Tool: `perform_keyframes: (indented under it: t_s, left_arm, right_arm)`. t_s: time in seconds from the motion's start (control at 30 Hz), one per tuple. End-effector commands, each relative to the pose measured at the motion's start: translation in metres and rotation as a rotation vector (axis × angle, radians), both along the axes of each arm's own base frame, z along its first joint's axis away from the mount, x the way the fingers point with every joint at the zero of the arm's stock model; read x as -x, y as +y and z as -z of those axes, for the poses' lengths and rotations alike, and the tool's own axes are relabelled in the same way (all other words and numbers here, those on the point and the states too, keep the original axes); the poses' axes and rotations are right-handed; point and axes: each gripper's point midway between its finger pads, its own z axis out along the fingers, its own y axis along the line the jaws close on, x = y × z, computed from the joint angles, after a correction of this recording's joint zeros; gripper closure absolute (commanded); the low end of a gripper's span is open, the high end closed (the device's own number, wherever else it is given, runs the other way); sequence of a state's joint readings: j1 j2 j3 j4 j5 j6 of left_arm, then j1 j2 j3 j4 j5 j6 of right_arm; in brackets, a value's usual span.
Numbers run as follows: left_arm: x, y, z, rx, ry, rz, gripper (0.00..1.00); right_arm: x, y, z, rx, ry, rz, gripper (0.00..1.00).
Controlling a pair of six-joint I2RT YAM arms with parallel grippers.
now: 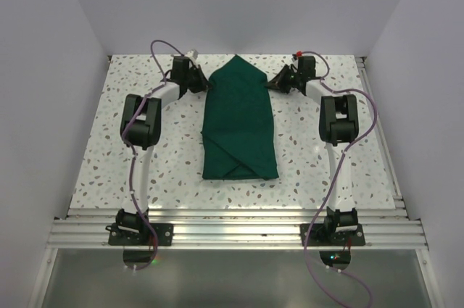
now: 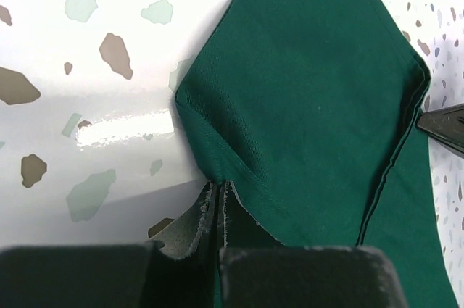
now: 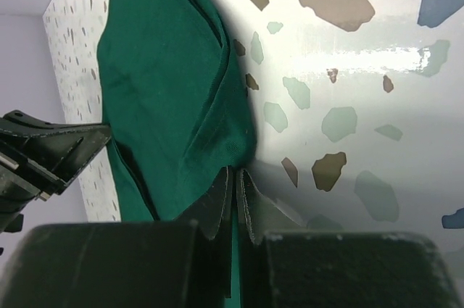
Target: Prepare the surgical pack
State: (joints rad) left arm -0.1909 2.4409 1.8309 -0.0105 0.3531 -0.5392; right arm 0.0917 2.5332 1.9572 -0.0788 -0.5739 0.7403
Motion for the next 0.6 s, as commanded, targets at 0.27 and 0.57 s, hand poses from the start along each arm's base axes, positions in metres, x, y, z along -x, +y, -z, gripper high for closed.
perform_keyframes:
  t_s: [0.27, 0.57]
  left_arm:
    - [0.023, -0.007, -0.085, 0.065, -0.093, 0.081, 1.0]
    - [0.047, -0.009, -0.127, 0.106, -0.17, 0.114, 1.0]
  right_arm:
    - [0.016, 0.016, -0.104, -0.099, -0.169, -0.066, 1.0]
    - [0.045, 0.016, -0.134, -0.111, -0.204, -0.094, 1.0]
